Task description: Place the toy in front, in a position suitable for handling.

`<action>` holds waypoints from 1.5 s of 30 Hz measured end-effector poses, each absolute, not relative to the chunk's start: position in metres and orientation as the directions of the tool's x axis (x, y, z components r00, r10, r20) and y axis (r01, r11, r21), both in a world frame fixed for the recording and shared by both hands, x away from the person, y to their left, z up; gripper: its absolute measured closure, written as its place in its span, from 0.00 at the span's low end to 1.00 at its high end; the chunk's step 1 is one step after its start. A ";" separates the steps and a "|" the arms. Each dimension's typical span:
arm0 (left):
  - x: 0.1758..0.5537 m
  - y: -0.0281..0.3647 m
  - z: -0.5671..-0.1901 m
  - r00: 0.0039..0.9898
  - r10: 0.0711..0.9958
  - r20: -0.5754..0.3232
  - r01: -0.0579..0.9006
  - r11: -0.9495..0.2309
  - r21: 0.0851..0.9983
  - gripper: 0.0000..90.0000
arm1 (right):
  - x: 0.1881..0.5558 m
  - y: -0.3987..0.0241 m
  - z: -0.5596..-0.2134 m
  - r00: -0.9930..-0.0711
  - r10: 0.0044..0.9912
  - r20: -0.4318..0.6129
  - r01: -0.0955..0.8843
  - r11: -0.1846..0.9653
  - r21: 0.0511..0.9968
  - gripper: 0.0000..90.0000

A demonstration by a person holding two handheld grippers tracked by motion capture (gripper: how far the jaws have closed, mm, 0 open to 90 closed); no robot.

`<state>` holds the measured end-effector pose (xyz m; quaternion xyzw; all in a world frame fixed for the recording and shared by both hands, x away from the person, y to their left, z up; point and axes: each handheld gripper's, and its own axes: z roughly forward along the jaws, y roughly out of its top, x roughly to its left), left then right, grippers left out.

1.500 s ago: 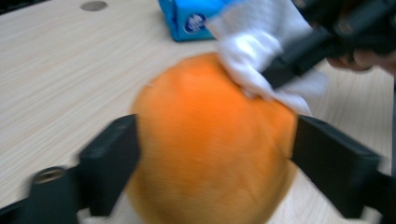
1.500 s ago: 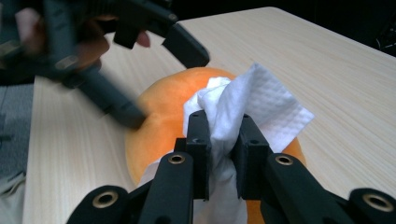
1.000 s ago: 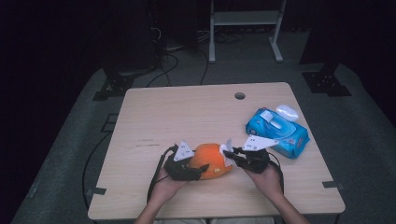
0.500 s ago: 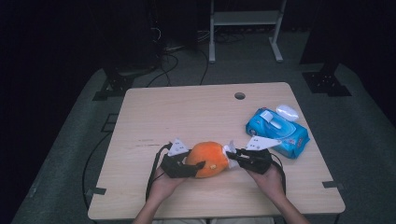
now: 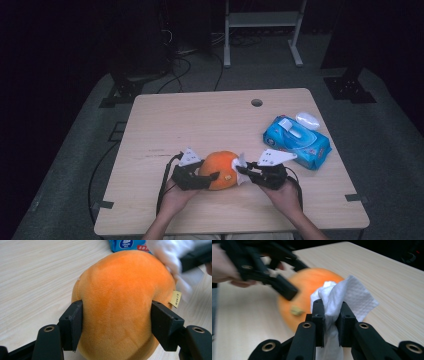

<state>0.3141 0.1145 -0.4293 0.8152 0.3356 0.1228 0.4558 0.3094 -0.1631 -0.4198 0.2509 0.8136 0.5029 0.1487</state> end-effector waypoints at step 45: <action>0.293 0.090 -0.431 0.818 0.563 0.120 0.246 -0.530 0.811 0.21 | 0.317 -0.163 -0.416 -0.818 0.575 0.012 0.265 0.358 0.895 0.86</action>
